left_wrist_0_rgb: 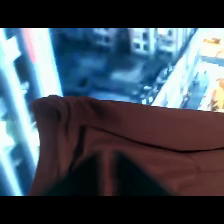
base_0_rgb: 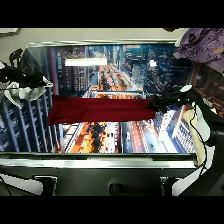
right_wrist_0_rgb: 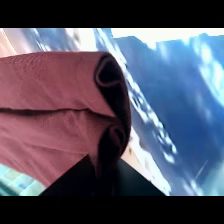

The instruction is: Fold the clothes and pants, and hang the long-sleeved shirts on hangers.

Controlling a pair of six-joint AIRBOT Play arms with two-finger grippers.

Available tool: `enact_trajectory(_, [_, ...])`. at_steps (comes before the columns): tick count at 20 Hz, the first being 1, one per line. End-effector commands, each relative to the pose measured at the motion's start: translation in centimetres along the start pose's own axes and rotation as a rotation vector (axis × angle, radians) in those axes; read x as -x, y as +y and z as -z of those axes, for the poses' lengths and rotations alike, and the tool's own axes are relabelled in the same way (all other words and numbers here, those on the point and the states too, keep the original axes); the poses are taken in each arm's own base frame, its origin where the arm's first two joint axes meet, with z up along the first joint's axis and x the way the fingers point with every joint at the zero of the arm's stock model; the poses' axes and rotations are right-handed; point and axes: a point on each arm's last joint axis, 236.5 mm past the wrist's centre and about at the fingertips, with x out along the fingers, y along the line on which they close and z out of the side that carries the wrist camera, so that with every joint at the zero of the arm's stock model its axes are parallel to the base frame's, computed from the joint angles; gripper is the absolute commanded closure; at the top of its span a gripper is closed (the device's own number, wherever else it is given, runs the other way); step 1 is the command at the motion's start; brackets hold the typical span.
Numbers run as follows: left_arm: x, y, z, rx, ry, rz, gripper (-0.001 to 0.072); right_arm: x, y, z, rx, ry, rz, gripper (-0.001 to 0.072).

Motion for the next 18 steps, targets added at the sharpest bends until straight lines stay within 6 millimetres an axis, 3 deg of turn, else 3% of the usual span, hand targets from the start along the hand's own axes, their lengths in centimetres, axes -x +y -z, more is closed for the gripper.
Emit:
enact_trajectory(1, [-0.9, -2.3, 0.1, 0.039, 0.011, 0.074, 0.0694, 2.4, 1.8, -0.5, -0.006, -0.069, 0.005, 0.0680])
enact_trajectory(3, [-2.9, -5.9, 0.9, 0.064, 0.058, 0.162, 0.0694, 5.4, 2.7, 0.2, 0.026, -0.101, 0.060, 0.0680])
enact_trajectory(6, [-7.3, -14.7, 3.7, 0.068, 0.141, 0.316, 0.0694, 10.7, 4.9, 2.5, 0.069, -0.134, 0.130, 0.0680])
enact_trajectory(10, [-14.2, -27.8, 10.2, 0.004, 0.214, 0.379, 0.0695, 18.2, 8.1, 4.6, 0.098, -0.277, 0.199, 0.0680])
enact_trajectory(13, [-16.9, -36.0, 15.0, 0.019, 0.232, 0.465, 0.0695, 22.5, 9.9, 6.1, 0.107, -0.349, 0.237, 0.0679])
enact_trajectory(15, [-17.7, -40.4, 17.8, 0.039, 0.249, 0.536, 0.0695, 24.2, 10.8, 7.1, 0.092, -0.369, 0.241, 0.0679])
enact_trajectory(18, [-19.1, -44.5, 21.4, 0.106, 0.287, 0.606, 0.0695, 25.6, 11.9, 8.2, 0.085, -0.369, 0.237, 0.0679])
